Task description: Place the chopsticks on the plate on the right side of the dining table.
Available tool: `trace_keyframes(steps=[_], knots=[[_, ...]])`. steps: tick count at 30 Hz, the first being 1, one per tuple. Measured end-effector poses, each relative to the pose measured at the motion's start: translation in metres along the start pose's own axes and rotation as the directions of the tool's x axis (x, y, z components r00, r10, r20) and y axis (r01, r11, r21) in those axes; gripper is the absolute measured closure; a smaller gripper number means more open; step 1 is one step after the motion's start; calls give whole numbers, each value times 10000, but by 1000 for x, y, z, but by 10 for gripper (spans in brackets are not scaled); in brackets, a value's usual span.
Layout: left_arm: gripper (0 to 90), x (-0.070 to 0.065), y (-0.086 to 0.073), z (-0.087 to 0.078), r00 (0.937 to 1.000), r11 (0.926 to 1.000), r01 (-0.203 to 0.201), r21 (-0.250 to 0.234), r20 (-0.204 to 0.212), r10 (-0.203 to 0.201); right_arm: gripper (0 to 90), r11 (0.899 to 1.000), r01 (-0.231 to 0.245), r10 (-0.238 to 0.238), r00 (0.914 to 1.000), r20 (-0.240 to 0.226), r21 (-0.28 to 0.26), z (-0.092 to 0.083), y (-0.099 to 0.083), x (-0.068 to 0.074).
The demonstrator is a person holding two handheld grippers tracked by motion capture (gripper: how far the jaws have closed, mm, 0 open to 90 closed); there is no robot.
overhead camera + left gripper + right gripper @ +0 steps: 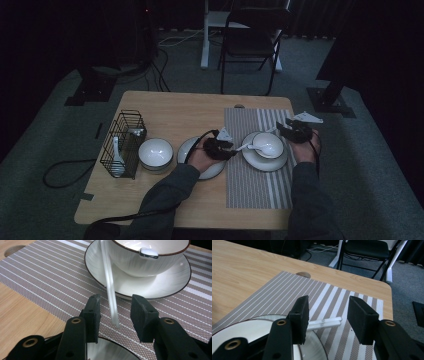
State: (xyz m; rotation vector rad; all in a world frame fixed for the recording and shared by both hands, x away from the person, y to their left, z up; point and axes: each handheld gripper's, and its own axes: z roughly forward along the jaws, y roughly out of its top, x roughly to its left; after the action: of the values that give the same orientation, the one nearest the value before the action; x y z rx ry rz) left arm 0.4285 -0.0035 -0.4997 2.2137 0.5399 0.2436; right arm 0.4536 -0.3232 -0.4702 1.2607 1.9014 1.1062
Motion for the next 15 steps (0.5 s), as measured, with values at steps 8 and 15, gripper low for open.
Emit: trace_keyframes(steps=[8, 15], knots=[[613, 0, 1, 1, 10000, 9999, -86, 56, -40, 86, 517, 9999, -141, 141, 9999, 75, 50, 12, 1, -6], [612, -3, 1, 6, 9999, 9998, -104, 148, 57, 103, 558, 9994, -246, 243, 9996, 132, 230, 23, 1, -9]])
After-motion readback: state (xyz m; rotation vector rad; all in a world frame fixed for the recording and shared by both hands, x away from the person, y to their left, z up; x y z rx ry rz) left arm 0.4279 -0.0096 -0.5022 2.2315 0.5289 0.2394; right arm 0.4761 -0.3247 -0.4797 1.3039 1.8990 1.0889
